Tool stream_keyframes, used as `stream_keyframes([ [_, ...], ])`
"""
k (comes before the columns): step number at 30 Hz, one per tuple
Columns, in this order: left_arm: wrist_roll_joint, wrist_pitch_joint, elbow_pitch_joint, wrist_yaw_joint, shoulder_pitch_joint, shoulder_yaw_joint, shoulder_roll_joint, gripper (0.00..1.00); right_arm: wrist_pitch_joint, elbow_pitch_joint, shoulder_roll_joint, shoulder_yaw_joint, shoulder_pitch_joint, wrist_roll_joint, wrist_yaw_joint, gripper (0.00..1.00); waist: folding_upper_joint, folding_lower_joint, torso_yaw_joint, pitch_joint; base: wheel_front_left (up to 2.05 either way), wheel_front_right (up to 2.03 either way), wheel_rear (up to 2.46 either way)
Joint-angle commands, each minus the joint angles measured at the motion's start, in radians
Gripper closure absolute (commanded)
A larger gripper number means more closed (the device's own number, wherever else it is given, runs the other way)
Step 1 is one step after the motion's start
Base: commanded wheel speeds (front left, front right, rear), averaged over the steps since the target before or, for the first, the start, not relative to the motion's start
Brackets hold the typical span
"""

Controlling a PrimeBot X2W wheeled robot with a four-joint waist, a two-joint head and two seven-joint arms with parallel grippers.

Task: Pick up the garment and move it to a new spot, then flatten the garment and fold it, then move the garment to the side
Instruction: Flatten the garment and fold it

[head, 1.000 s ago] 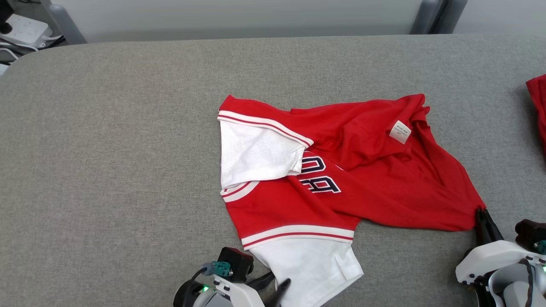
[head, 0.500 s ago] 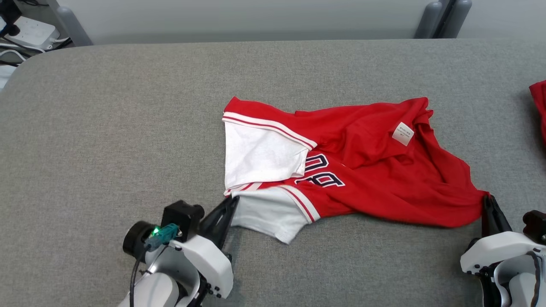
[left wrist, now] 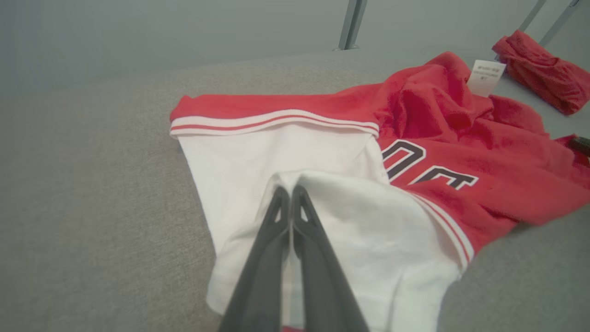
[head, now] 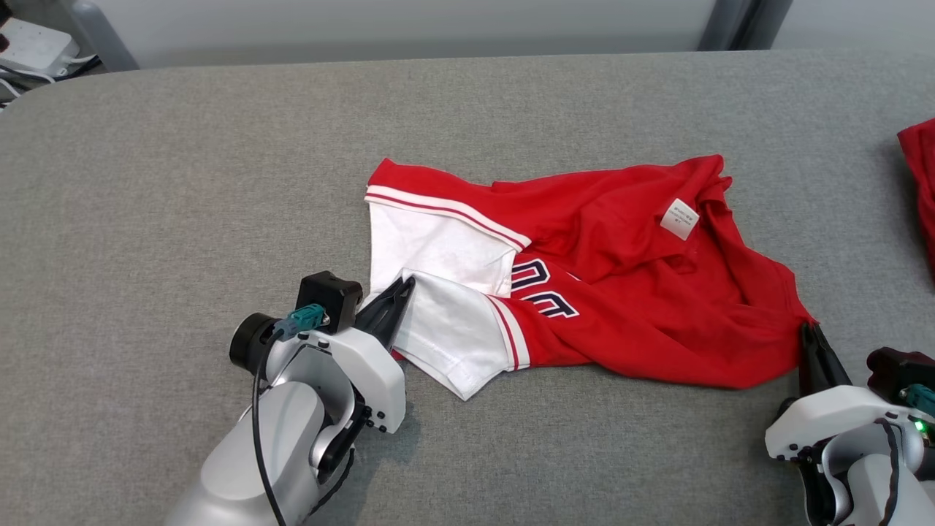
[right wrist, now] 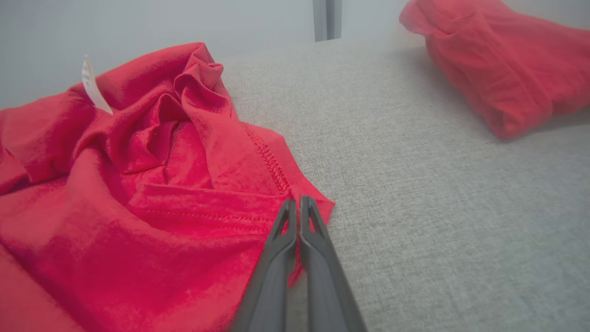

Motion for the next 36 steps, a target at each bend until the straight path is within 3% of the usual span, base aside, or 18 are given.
stream_keyframes([
  [1,0.018,-0.028,0.052,-0.012,-0.066,0.019,0.007,0.55,-0.01,-0.015,-0.005,0.034,-0.033,0.002,0.0,1.0,0.0,0.0,-0.018,0.005,0.0,0.0,0.0],
  [2,0.026,-0.036,0.089,-0.017,-0.079,0.011,0.004,0.21,-0.01,-0.015,-0.006,0.036,-0.036,0.004,0.0,1.0,0.0,0.0,-0.024,0.005,0.0,0.0,0.0],
  [3,0.031,-0.049,0.12,-0.02,-0.09,0.008,0.0,0.0,-0.01,-0.015,-0.008,0.035,-0.037,0.005,0.0,1.0,0.0,0.0,-0.027,0.005,0.0,0.0,0.0],
  [8,0.055,-0.122,0.184,-0.005,-0.116,0.009,0.011,0.0,-0.01,-0.018,-0.012,0.026,-0.022,0.01,0.0,1.0,0.0,0.0,-0.035,-0.004,0.0,0.0,0.0],
  [14,0.058,-0.149,0.141,0.024,-0.07,0.023,0.051,0.0,-0.01,-0.019,-0.011,0.016,-0.002,0.011,0.0,1.0,0.0,0.0,-0.027,-0.016,0.0,0.0,0.0],
  [24,0.028,-0.044,-0.023,0.059,0.076,0.015,0.125,0.0,-0.01,-0.026,-0.003,0.018,0.008,0.011,0.0,1.0,0.0,0.0,-0.007,-0.022,0.0,0.0,0.0],
  [32,0.031,0.006,-0.095,0.084,0.092,0.0,0.142,0.0,-0.01,-0.024,-0.007,0.027,0.006,0.012,0.0,1.0,0.0,0.0,-0.01,-0.022,0.0,0.0,0.0],
  [35,0.029,0.018,-0.1,0.087,0.092,-0.006,0.143,0.11,-0.01,-0.024,-0.011,0.03,0.006,0.015,0.0,1.0,0.0,0.0,-0.02,-0.022,0.0,0.0,0.0],
  [36,0.029,0.02,-0.098,0.088,0.091,-0.006,0.144,0.08,-0.01,-0.025,-0.013,0.03,0.005,0.015,0.0,1.0,0.0,0.0,-0.023,-0.021,0.0,0.0,0.0],
])
